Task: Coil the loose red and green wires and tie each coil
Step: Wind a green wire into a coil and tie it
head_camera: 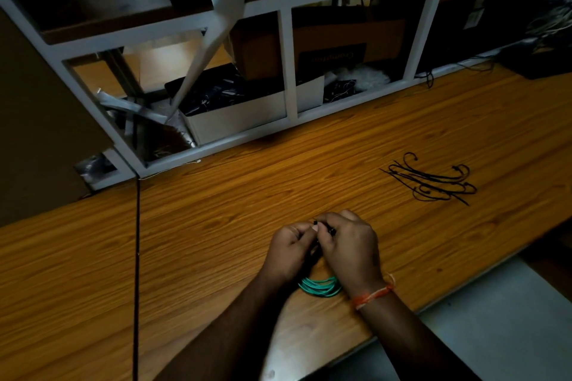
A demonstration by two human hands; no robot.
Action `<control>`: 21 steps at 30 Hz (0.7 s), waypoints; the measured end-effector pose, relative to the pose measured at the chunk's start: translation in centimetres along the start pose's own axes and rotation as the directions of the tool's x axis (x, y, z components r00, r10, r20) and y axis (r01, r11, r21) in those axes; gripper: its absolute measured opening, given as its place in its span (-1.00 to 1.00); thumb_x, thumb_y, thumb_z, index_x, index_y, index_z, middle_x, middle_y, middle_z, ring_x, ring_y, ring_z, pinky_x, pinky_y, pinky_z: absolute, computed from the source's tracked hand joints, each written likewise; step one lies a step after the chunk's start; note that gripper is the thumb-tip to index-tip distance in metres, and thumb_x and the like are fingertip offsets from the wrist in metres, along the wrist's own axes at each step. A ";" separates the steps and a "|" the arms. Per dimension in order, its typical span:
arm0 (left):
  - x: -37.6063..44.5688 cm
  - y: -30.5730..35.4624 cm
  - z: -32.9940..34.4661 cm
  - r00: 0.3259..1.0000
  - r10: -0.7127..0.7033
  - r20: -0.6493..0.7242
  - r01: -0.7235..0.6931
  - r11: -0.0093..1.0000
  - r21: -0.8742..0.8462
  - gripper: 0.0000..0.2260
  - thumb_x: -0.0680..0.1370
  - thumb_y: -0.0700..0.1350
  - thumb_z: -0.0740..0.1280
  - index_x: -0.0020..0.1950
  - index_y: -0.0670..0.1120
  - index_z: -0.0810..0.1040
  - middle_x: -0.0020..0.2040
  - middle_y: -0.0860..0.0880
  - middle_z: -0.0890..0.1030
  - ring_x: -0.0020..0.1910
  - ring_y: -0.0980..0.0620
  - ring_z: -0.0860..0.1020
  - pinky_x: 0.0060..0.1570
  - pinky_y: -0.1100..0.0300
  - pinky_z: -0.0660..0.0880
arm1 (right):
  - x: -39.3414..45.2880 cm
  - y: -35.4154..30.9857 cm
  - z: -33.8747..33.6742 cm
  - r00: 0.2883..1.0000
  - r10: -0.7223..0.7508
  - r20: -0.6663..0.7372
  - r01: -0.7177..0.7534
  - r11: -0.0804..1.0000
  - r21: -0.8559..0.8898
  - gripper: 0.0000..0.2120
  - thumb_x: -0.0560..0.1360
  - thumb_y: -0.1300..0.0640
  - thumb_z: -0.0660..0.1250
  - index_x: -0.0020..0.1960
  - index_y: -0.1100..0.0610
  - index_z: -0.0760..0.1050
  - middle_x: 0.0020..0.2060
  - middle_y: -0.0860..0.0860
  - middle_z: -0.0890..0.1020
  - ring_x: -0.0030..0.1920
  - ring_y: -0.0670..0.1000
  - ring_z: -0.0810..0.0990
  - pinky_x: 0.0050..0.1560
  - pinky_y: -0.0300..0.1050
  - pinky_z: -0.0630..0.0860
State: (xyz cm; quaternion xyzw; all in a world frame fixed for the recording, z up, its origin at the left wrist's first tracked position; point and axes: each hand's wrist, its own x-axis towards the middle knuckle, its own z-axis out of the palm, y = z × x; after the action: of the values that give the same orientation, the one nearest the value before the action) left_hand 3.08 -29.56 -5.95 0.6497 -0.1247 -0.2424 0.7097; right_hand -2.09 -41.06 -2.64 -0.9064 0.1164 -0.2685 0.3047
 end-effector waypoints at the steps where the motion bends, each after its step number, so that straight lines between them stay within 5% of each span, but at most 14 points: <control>1: 0.0 0.0 0.0 1.000 -0.006 -0.001 0.006 1.000 -0.005 -0.71 0.66 -0.08 0.30 -0.18 -0.23 0.56 -0.44 -0.01 0.38 -0.45 0.10 0.29 -0.44 0.22 0.20 | -0.1 0.0 0.0 1.000 0.004 -0.006 -0.004 1.000 0.014 -0.89 0.43 0.21 0.52 -0.05 0.08 0.71 -0.19 0.06 0.66 -0.27 0.07 0.64 -0.28 -0.14 0.55; 6: 0.2 -0.2 0.0 0.999 -0.040 -0.031 0.039 0.999 -0.016 -0.62 0.58 0.04 0.35 -0.14 -0.31 0.57 -0.43 -0.07 0.36 -0.43 0.03 0.25 -0.39 0.07 0.10 | -0.4 0.3 -0.4 0.998 0.026 -0.063 -0.021 0.997 0.080 -0.84 0.44 0.24 0.51 0.02 0.12 0.72 -0.16 0.05 0.68 -0.25 0.01 0.64 -0.19 -0.39 0.40; 11: 0.4 -0.1 -0.1 0.999 -0.031 -0.030 0.032 0.999 0.007 -0.71 0.55 0.05 0.35 -0.24 -0.14 0.55 -0.45 -0.04 0.36 -0.45 0.03 0.24 -0.41 0.09 0.11 | -0.5 0.4 -0.6 0.999 -0.017 -0.042 0.021 0.996 0.082 -0.88 0.44 0.21 0.48 -0.03 0.08 0.71 -0.19 0.02 0.65 -0.29 0.02 0.62 -0.27 -0.14 0.53; 21: 0.5 -0.4 -0.1 0.999 -0.037 -0.034 0.038 0.999 0.002 -0.71 0.57 0.00 0.34 -0.21 -0.20 0.51 -0.45 -0.05 0.35 -0.45 0.03 0.25 -0.42 0.14 0.13 | -0.4 0.4 -0.6 0.998 -0.048 -0.032 0.050 0.996 0.069 -0.89 0.46 0.17 0.44 -0.04 0.08 0.70 -0.21 0.03 0.64 -0.30 0.05 0.62 -0.28 -0.14 0.49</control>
State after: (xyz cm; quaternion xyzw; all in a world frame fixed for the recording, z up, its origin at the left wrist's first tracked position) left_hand 3.48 -29.69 -6.43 0.6569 -0.1007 -0.2444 0.7061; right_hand -2.79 -41.50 -2.68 -0.8937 0.0892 -0.2934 0.3276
